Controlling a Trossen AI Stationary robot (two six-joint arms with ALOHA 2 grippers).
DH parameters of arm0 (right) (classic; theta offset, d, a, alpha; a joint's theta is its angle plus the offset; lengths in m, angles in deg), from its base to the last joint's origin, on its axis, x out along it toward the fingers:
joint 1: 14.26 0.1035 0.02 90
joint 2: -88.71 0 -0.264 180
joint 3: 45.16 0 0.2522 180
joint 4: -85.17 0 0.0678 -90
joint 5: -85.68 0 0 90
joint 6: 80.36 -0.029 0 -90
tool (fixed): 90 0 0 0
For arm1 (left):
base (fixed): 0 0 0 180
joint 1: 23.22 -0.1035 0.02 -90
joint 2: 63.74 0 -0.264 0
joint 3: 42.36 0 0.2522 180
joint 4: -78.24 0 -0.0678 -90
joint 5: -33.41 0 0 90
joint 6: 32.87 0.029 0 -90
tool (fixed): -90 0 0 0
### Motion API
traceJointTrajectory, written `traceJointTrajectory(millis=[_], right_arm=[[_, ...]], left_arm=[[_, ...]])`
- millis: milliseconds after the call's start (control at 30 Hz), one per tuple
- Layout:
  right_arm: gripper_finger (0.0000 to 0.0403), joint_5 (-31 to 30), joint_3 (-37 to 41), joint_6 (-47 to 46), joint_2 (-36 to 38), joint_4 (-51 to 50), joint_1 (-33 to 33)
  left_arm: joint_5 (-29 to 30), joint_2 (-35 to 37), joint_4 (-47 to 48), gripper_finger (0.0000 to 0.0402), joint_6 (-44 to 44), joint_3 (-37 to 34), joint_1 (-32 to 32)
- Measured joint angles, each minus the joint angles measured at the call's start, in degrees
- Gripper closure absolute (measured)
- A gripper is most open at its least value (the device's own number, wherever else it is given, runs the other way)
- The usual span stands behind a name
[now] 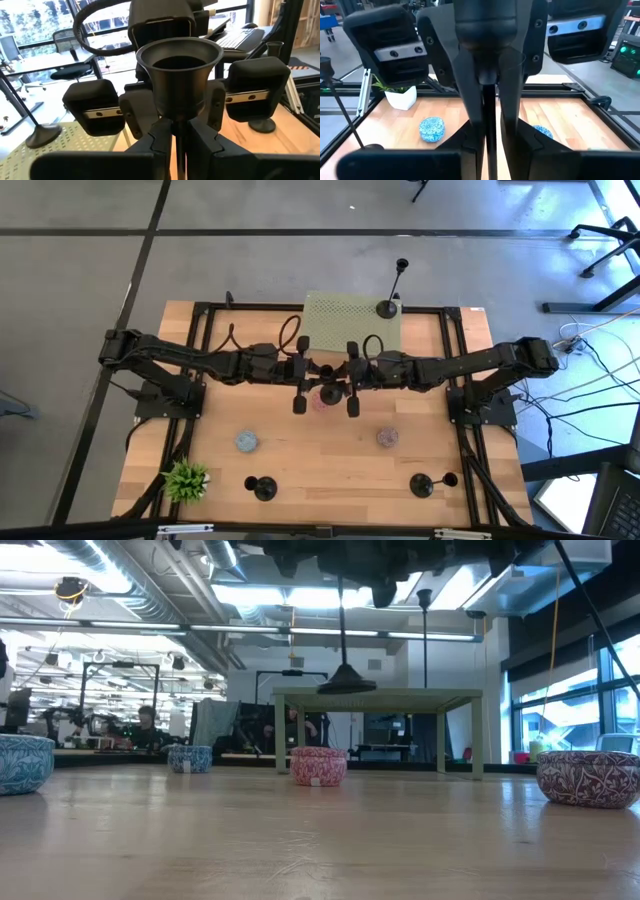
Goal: Pick & Place candle stick holders
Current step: Put the middle black candle holder on the shelf
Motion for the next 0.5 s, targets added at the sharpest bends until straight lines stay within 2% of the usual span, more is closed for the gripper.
traceJointTrajectory(millis=[333,500], right_arm=[[0.034,-0.16,0.0,0.02,0.02,-0.58,0.0],[0.0342,-3.51,0.0,0.03,0.02,-1.15,0.04]], left_arm=[[0.67,0.0,1.24,0.0364,-0.01,0.0,0.0],[0.99,0.0,1.28,0.0365,0.02,-0.02,-0.04]])
